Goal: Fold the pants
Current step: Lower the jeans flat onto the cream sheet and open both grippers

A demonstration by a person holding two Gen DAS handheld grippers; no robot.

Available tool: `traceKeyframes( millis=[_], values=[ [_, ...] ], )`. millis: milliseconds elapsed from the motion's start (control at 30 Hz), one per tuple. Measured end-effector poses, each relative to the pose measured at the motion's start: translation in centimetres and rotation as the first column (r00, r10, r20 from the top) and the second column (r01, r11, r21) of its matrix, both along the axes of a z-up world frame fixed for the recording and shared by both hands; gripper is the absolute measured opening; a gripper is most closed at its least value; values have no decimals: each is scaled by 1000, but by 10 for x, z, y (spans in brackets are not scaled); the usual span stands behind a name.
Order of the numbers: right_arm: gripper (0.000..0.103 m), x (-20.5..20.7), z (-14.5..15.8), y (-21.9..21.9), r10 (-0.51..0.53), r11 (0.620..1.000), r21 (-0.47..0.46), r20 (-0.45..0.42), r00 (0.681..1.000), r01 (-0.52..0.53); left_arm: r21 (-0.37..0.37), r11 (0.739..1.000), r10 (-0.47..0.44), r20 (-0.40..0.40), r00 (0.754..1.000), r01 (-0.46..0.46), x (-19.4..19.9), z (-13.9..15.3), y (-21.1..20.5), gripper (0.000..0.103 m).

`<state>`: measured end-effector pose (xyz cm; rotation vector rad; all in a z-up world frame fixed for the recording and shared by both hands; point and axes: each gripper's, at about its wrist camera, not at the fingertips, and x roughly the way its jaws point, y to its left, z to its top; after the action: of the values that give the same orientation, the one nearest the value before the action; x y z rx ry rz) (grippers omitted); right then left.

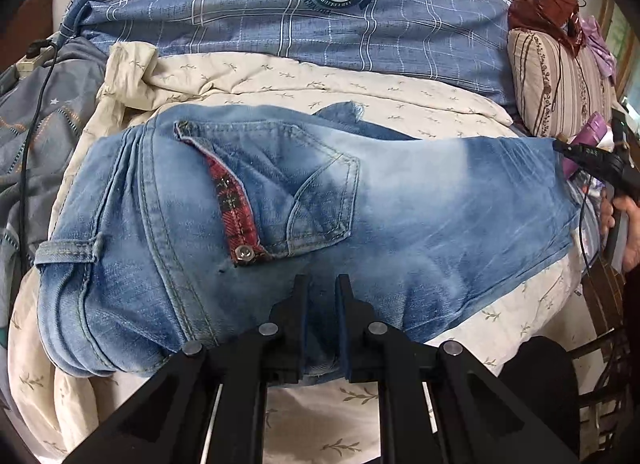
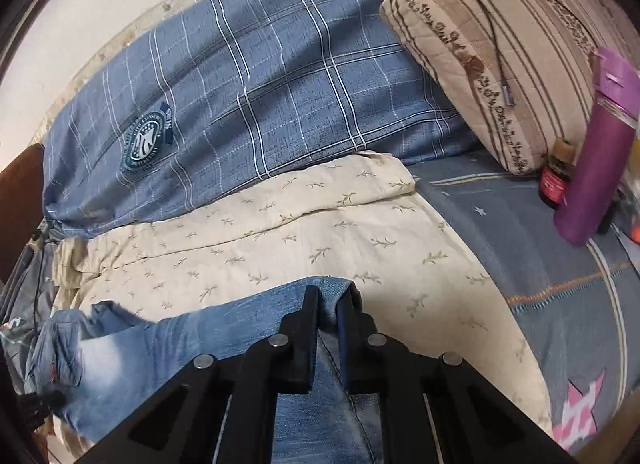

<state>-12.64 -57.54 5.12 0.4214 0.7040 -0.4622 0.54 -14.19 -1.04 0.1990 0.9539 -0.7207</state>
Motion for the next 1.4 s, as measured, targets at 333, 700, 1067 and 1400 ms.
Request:
traceKeyframes(
  millis=[333, 700, 1067, 1400],
  values=[
    [14, -37, -23, -30, -130, 972, 204, 49, 990, 118, 6, 999, -49, 68, 996, 49, -12, 28, -9, 32],
    [14, -53, -7, 44, 96, 983, 162, -20, 995, -92, 66, 998, -19, -22, 1000, 21, 65, 17, -96, 49],
    [14, -33, -65, 83, 151, 981, 149, -156, 976, -128, 204, 979, 18, -29, 999, -11, 93, -15, -135, 52],
    [14, -59, -47, 88, 116, 980, 180, -154, 981, -88, 173, 984, 35, -27, 999, -29, 85, -4, -136, 52]
  ],
)
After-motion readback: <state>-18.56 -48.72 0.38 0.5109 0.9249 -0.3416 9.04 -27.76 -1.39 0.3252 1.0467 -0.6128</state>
